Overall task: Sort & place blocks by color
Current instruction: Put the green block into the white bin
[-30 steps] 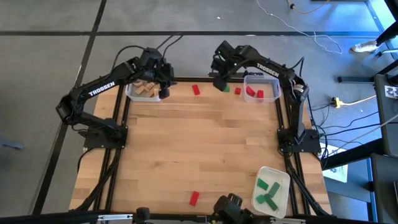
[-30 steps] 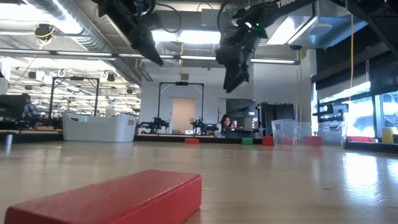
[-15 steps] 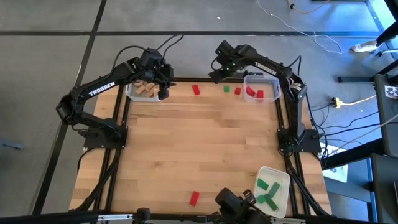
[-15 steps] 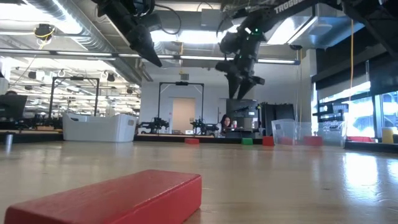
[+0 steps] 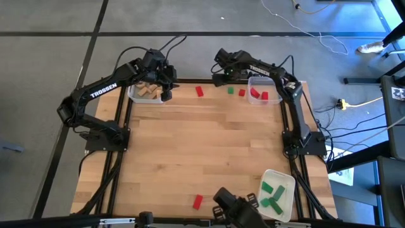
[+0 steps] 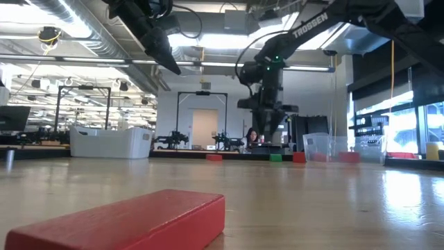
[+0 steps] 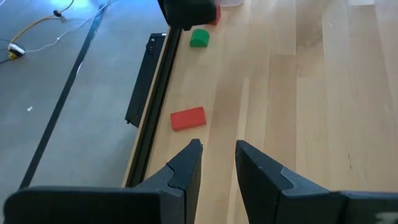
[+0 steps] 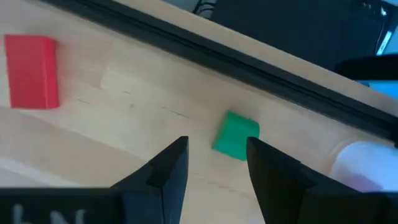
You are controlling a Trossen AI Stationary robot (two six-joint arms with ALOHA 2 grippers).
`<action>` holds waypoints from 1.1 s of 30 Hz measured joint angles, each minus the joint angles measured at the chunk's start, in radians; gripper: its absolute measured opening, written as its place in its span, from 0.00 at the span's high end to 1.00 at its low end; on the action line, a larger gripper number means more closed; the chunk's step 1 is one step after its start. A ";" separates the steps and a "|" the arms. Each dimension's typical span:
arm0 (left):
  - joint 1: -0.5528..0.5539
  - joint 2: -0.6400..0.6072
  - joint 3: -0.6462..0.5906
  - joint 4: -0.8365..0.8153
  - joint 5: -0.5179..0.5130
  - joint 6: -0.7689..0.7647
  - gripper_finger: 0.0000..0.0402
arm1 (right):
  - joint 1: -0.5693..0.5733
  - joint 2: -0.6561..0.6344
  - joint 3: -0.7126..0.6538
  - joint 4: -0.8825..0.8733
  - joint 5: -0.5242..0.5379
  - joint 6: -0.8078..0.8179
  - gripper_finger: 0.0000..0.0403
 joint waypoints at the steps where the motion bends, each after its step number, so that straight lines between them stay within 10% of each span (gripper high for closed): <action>1: 0.000 0.000 0.000 0.000 0.000 0.000 0.77 | 0.000 0.004 0.000 0.000 0.002 0.021 0.60; 33: 0.000 0.000 0.000 -0.001 0.001 -0.006 0.77 | -0.025 0.141 0.002 -0.071 0.041 0.182 0.60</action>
